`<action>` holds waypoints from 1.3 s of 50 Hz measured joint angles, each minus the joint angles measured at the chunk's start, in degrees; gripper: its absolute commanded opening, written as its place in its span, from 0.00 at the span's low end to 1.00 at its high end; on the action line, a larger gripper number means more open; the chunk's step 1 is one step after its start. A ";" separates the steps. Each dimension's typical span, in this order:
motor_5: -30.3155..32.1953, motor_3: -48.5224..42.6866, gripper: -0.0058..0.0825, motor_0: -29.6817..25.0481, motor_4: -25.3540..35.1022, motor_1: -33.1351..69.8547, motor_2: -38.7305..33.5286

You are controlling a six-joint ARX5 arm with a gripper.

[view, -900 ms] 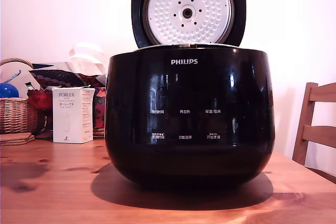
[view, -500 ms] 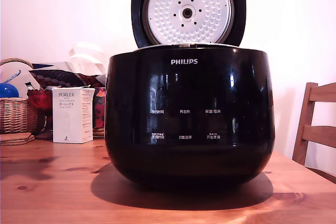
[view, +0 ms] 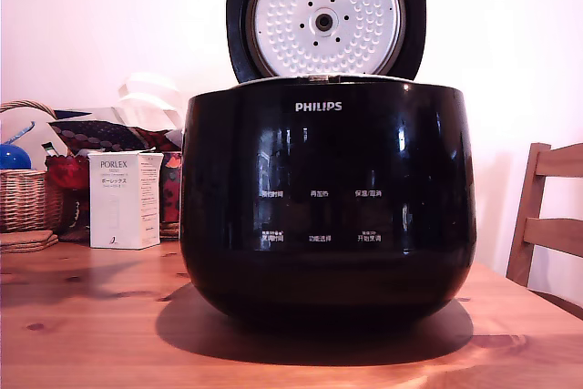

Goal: Close the rice cooker by pressing the lid down with medium force

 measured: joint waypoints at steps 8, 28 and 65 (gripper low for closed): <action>0.02 3.48 0.04 0.85 1.25 4.42 0.22; -5.07 6.58 0.04 1.44 8.96 11.91 1.01; -13.29 3.89 0.04 1.38 17.55 12.41 2.47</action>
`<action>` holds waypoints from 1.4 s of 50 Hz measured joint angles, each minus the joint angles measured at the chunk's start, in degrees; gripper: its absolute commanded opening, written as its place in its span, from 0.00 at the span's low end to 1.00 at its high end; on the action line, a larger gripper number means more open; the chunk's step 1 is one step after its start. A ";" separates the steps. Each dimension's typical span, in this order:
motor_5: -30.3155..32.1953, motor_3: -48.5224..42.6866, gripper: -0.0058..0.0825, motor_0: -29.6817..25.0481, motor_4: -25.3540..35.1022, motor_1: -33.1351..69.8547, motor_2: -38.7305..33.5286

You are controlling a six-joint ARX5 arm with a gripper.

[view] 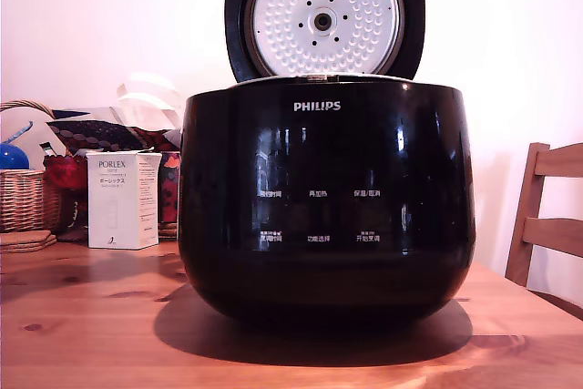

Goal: Close the rice cooker by pressing the lid down with medium force

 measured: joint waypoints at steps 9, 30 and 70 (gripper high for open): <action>-0.02 -0.66 0.04 -0.55 0.79 0.50 0.00; -0.07 -4.02 0.04 -1.07 3.32 1.18 0.79; -1.27 -40.57 0.04 -2.80 16.20 1.44 9.53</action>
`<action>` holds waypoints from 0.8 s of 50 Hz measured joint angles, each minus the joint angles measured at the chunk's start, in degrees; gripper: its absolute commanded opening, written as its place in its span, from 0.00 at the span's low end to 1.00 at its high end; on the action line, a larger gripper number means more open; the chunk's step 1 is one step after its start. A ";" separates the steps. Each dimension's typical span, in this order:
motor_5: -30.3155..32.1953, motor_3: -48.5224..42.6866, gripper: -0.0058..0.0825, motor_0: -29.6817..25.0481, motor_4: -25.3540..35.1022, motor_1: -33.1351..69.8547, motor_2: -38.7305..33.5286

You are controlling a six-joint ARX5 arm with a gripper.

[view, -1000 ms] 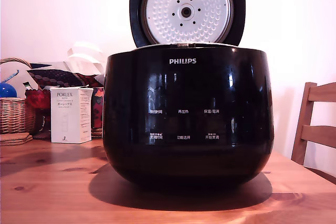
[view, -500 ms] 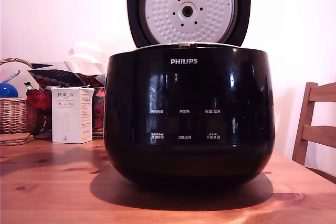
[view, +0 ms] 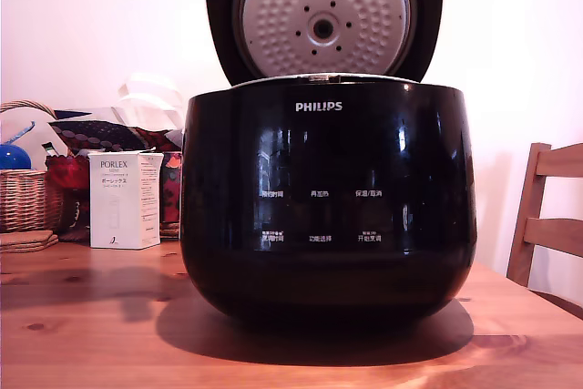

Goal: Close the rice cooker by pressing the lid down with medium force

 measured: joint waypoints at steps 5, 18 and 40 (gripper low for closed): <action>0.07 0.20 0.04 -0.94 -0.42 0.00 0.00; -0.79 -0.83 0.04 -3.26 -3.61 0.61 0.00; -1.03 3.56 0.04 -6.60 -12.44 8.52 0.00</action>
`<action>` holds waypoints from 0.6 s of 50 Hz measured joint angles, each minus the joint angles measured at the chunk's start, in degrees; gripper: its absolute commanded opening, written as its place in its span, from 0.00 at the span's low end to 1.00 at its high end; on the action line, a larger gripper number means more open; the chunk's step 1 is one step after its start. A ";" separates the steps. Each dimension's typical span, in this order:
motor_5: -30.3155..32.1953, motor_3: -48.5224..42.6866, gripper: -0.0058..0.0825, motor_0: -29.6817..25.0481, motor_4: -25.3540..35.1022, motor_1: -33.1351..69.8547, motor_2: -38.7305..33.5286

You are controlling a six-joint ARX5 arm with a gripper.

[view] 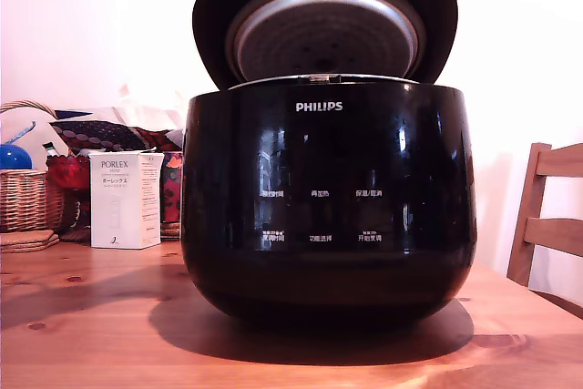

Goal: Close the rice cooker by pressing the lid down with medium force

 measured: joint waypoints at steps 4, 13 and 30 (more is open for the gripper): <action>-0.04 0.68 0.04 0.02 0.02 -0.02 0.00; -0.04 0.57 0.04 0.07 0.02 -0.02 0.02; -0.04 1.88 0.04 0.07 -0.50 -0.02 0.02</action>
